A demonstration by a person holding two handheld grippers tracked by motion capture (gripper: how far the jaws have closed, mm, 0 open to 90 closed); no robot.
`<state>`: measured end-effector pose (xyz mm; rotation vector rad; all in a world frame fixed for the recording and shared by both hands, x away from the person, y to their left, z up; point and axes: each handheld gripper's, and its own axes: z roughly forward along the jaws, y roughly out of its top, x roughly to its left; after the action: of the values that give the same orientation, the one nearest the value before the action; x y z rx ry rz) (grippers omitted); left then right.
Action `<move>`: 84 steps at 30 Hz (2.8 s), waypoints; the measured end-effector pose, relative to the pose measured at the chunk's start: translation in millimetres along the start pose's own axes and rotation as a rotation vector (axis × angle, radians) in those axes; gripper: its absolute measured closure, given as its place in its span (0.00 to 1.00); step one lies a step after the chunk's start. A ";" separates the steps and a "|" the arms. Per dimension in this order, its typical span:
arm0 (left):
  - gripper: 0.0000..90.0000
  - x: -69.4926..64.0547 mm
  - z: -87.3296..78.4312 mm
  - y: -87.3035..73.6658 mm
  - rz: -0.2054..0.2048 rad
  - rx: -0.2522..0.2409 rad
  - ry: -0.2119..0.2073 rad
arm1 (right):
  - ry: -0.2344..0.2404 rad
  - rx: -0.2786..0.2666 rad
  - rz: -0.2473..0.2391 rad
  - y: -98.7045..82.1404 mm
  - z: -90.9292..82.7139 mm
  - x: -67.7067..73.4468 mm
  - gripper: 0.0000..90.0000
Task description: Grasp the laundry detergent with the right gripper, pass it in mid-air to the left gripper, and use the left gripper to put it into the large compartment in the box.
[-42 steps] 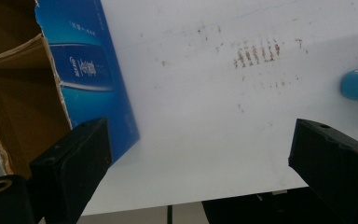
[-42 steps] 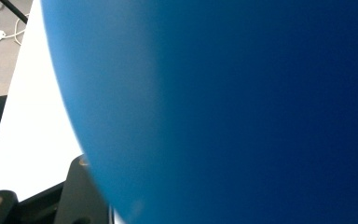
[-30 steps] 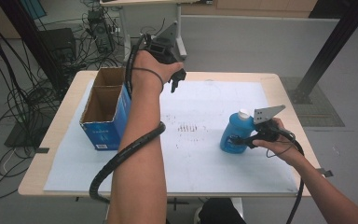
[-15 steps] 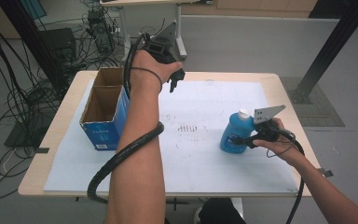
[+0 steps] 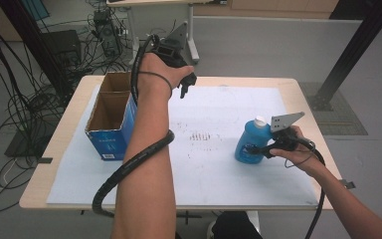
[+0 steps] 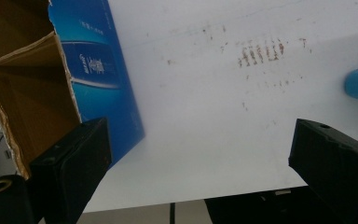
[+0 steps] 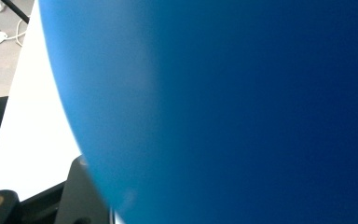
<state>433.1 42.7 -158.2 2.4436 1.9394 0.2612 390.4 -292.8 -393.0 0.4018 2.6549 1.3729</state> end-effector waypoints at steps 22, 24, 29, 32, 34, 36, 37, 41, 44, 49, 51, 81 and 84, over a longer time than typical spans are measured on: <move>0.07 -2.8 1.1 0.8 0.003 0.001 0.001 | 0.000 0.003 0.004 0.2 -0.2 0.1 0.46; 0.07 -2.9 1.1 0.8 0.005 0.002 0.002 | 0.001 0.001 0.002 0.1 -0.2 0.0 0.47; 0.07 -2.3 0.9 0.3 0.004 0.005 0.004 | -0.001 -0.001 -0.001 -0.2 -0.3 0.0 0.47; 0.07 -2.1 1.0 -0.1 0.002 0.004 0.005 | 0.003 -0.002 0.007 -0.5 -0.2 0.6 0.47; 0.07 -2.0 1.0 -0.3 0.004 0.006 0.006 | 0.000 -0.002 0.001 -0.5 -0.4 0.2 0.47; 0.07 -1.9 0.9 -0.4 0.005 0.004 0.008 | -0.001 -0.001 0.000 -0.5 -0.5 0.3 0.47; 0.07 -1.7 0.4 -0.5 0.004 -0.001 0.008 | -0.001 -0.002 -0.002 -0.5 -0.5 0.2 0.47; 0.07 -1.8 -0.2 -0.8 0.003 0.000 0.009 | -0.001 -0.002 -0.002 -0.5 -0.5 0.1 0.48; 0.07 -1.9 -0.6 -1.0 0.003 0.000 0.008 | 0.000 -0.002 0.001 -0.6 -0.5 0.1 0.48; 0.07 -2.0 -0.8 -1.7 0.001 0.001 0.010 | 0.000 -0.003 0.001 -0.6 -0.6 -0.3 0.48; 0.07 -1.8 -0.8 -2.1 0.002 0.001 0.009 | 0.003 -0.003 0.008 -0.8 -0.5 0.4 0.48; 0.07 2.5 -4.1 -4.6 -0.001 -0.008 0.004 | -0.007 -0.007 0.004 -1.1 -0.8 0.3 0.49; 0.07 1.6 -3.0 -3.8 0.008 -0.007 0.003 | -0.008 -0.007 0.001 -1.0 -0.8 0.5 0.49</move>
<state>429.3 44.8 -155.5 2.4482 1.9273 0.2712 389.6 -293.8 -393.4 0.4073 2.6431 1.3769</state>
